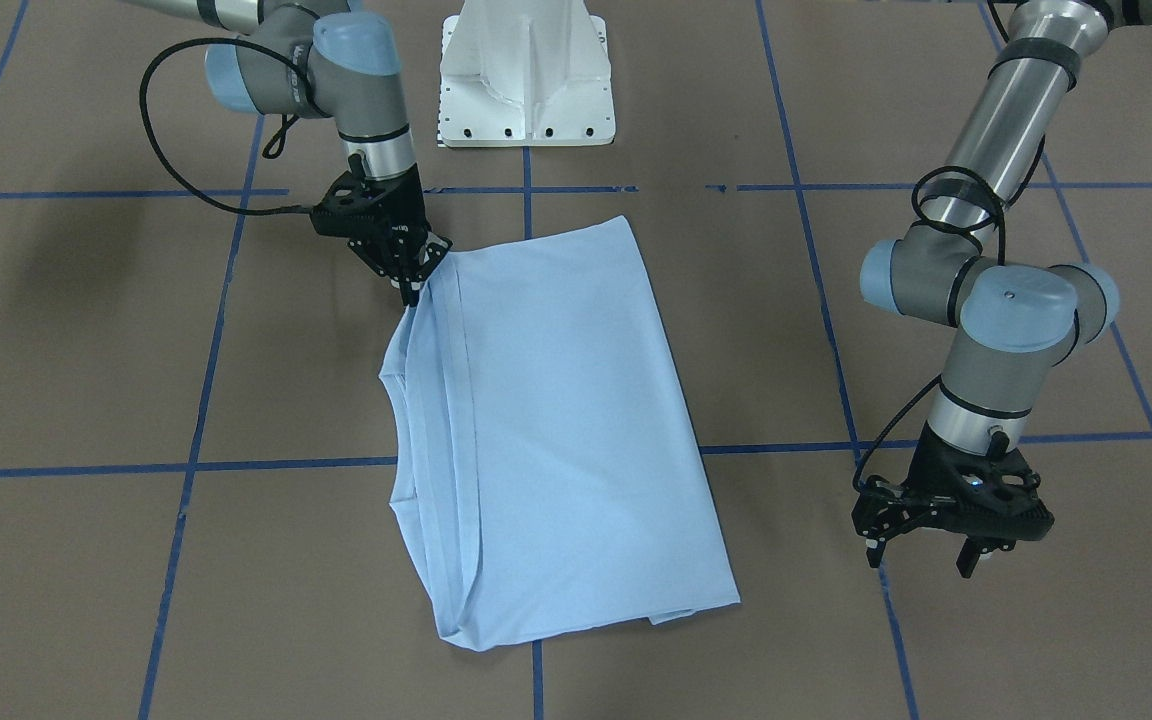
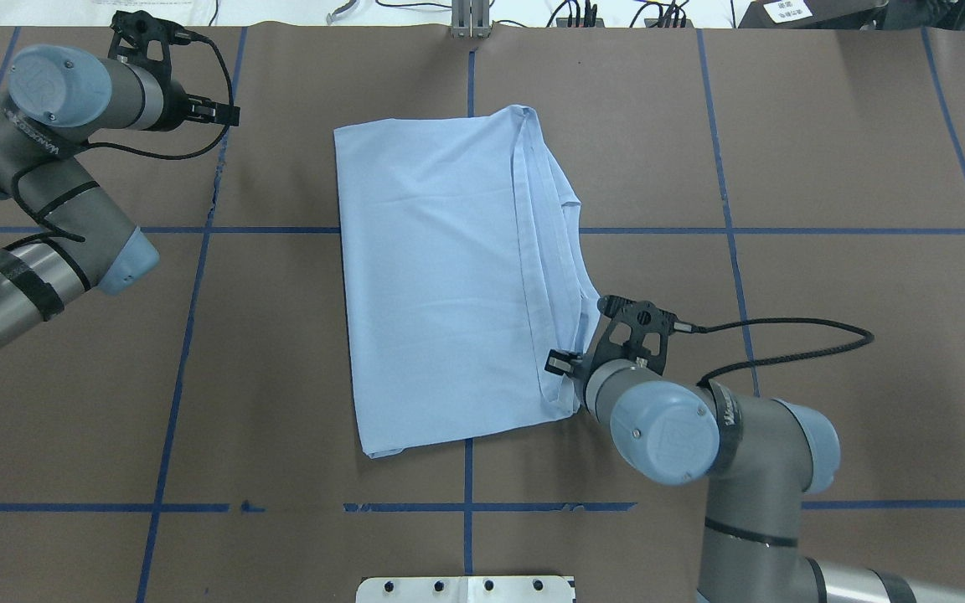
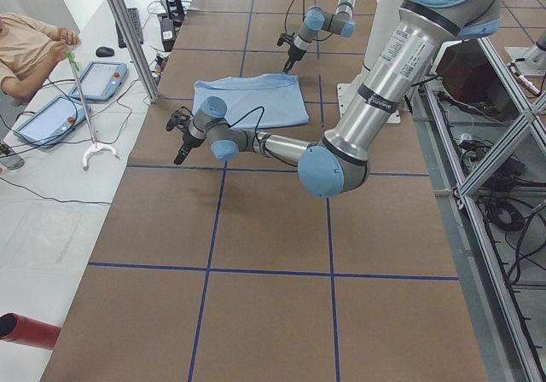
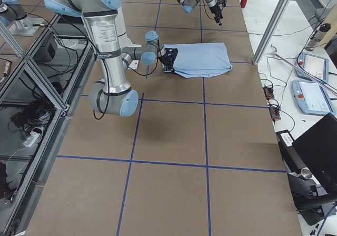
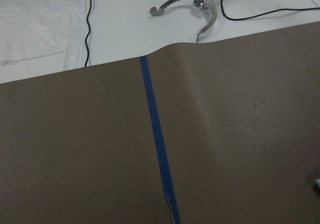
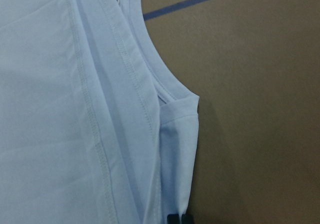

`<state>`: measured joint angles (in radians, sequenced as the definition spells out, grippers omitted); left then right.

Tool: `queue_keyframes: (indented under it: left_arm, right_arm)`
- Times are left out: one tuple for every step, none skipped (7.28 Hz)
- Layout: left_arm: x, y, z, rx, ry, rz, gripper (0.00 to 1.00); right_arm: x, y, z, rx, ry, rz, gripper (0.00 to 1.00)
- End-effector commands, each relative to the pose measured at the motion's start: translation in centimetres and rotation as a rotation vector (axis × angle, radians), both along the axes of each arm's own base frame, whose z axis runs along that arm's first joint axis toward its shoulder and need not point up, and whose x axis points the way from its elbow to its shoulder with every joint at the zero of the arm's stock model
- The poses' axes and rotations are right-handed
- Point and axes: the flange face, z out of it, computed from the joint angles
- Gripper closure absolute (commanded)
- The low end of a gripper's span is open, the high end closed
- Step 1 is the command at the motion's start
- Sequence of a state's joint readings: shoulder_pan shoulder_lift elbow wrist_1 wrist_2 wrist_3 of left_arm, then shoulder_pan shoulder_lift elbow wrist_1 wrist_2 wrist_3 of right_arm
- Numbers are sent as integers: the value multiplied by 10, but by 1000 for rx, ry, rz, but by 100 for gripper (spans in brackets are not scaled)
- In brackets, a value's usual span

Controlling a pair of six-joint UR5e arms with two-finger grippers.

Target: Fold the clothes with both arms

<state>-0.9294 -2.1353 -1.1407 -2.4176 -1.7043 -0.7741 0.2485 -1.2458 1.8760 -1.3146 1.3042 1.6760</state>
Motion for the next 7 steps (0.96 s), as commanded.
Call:
queue_keyframes:
  left_arm:
    - [0,0,-2,4,2,0,0]
    - [0,0,-2,4,2,0,0]
    - [0,0,-2,4,2,0,0]
    - [1,1,-2,3,2,1,0]
    - [1,1,-2,3,3,1,0]
    - [1,1,-2,3,3,1,0]
    - [1,1,-1,1,2,1,0]
  right_arm:
    - [0,35,7,21,7,-13,40]
    - [0,37,5,33,10,-20,0]
    - [9,26,-7,66,12,-54,0]
    - [30,10,-23,128,23,-126,0]
    - [34,-2,-25,155,42,-176,0]
    - [27,0,-35,196,50,-215,0]
    - [8,12,-38,190,88,-252,0]
